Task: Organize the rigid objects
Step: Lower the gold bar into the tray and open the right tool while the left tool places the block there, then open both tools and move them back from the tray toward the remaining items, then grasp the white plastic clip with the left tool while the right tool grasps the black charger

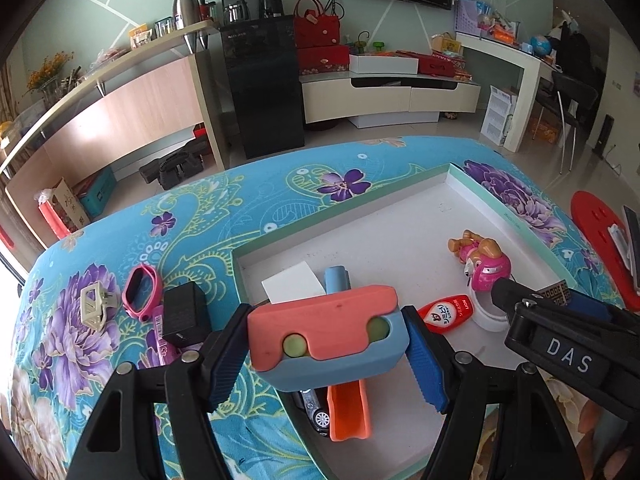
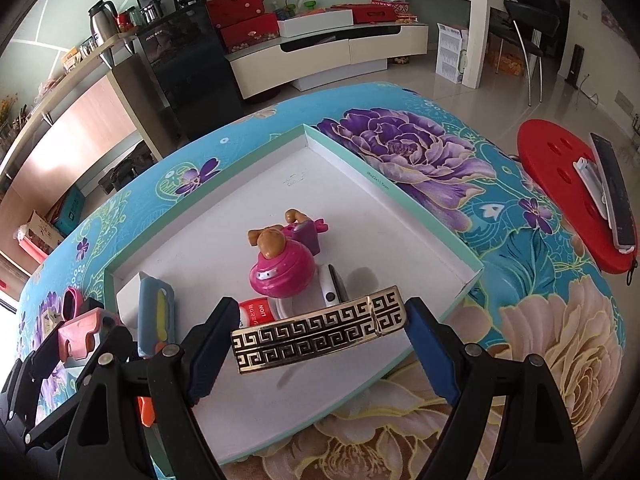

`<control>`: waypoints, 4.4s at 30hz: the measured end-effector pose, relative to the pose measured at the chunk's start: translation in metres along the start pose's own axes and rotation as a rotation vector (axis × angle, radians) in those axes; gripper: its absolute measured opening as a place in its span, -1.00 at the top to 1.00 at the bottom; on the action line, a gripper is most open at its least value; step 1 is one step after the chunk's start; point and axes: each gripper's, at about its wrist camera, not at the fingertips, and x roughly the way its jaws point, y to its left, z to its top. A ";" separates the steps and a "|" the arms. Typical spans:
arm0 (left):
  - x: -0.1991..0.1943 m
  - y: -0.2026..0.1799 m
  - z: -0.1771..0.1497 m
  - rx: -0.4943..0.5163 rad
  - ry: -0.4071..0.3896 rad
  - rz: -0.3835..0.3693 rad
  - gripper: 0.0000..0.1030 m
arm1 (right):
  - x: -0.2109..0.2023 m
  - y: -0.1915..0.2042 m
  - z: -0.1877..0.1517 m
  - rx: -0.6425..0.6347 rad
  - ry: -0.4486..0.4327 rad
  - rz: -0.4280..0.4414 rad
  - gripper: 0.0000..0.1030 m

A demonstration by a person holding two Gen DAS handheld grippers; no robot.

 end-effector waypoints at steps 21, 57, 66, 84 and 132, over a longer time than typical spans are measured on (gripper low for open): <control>0.012 -0.007 -0.004 0.031 0.029 0.028 -0.67 | 0.022 0.001 -0.003 0.018 0.058 0.057 -0.65; -0.008 0.117 -0.015 -0.337 0.032 0.209 -0.70 | 0.002 0.029 0.000 -0.066 -0.038 0.110 -0.75; -0.018 0.182 -0.037 -0.512 0.058 0.315 -0.70 | -0.008 0.076 -0.008 -0.180 -0.066 0.195 -0.75; -0.037 0.266 -0.078 -0.673 0.085 0.406 -0.70 | -0.006 0.192 -0.048 -0.377 -0.029 0.405 -0.75; 0.102 0.294 -0.008 -0.479 0.216 0.278 -0.41 | 0.075 0.273 -0.039 -0.580 0.081 0.221 -0.38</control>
